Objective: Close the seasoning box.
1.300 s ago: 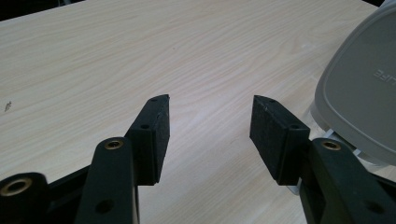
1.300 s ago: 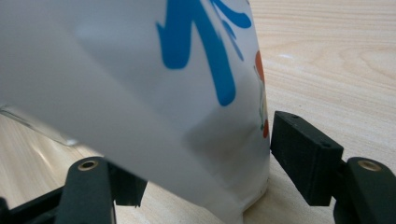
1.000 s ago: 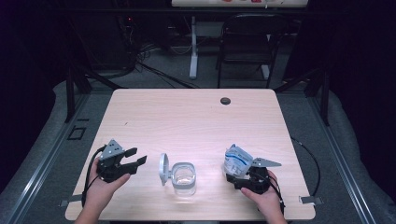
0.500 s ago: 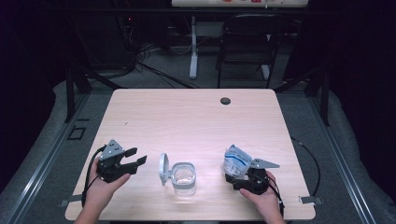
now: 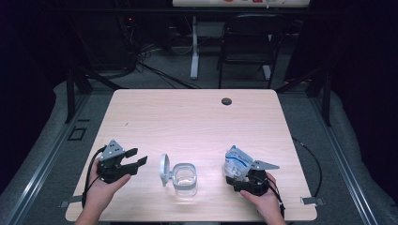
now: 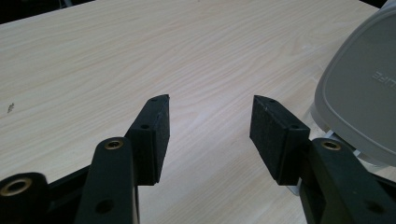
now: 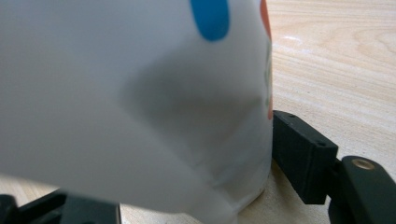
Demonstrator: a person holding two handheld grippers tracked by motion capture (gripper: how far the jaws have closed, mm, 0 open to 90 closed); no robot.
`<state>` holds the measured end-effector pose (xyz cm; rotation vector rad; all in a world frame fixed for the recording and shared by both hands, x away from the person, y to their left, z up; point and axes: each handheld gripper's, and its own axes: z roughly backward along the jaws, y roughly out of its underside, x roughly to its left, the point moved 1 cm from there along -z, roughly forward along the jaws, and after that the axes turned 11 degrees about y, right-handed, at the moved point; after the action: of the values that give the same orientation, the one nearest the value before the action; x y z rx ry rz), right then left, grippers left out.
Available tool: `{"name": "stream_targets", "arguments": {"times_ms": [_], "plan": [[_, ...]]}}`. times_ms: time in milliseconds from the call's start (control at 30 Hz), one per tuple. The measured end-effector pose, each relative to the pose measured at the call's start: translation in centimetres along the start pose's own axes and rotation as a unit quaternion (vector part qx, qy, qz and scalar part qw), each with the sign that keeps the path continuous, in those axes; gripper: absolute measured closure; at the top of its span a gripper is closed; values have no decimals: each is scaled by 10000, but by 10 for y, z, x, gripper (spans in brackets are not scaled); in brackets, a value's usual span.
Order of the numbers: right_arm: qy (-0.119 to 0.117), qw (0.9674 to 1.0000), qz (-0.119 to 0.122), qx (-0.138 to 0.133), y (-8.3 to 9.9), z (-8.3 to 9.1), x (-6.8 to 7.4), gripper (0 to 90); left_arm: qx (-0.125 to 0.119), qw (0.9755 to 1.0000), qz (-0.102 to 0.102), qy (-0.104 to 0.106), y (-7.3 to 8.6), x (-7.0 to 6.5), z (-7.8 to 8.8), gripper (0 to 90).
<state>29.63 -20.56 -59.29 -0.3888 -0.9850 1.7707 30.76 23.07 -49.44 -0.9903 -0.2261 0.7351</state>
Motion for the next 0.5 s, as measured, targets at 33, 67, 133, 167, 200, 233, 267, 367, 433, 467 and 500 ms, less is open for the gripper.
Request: {"name": "stream_targets", "arguments": {"times_ms": [33, 67, 133, 167, 200, 233, 267, 367, 433, 467, 500], "plan": [[-15, 10000, -7, -6, 0, 0, 0, 355, 4, 10000, -1, 1, 0, 0, 0, 484], [-15, 10000, -7, -6, 0, 0, 0, 355, 0, 10000, 9, 3, 0, 0, 0, 484], [-16, 10000, -1, -4, 0, 0, 0, 359, 13, 10000, 4, 4, 0, 0, -1, 484], [-16, 10000, 28, 2, 0, 0, 0, 363, 22, 10000, -4, 5, 0, 0, -1, 484], [-16, 10000, 28, 2, 0, 0, 0, 363, 22, 10000, -4, 5, 0, 0, -1, 483], [-19, 10000, 31, -16, 0, 0, -1, 366, 22, 10000, -3, 4, 0, 0, -1, 484], [-19, 10000, 31, -16, 0, 0, -1, 366, 22, 10000, -2, 5, 0, 0, 0, 484], [-33, 10000, 45, -36, 1, 0, -1, 367, 19, 10000, 4, -4, 0, 0, 0, 484], [-48, 10000, 42, -52, 1, 0, -1, 366, 23, 10000, 3, -3, 0, 0, 0, 484], [-54, 10000, 42, -66, 1, 0, -2, 366, 19, 10000, 5, 4, 0, 0, -1, 484], [-48, 10000, 41, -70, 1, 0, -1, 366, 25, 10000, -1, 7, 0, 0, -1, 484]]}}
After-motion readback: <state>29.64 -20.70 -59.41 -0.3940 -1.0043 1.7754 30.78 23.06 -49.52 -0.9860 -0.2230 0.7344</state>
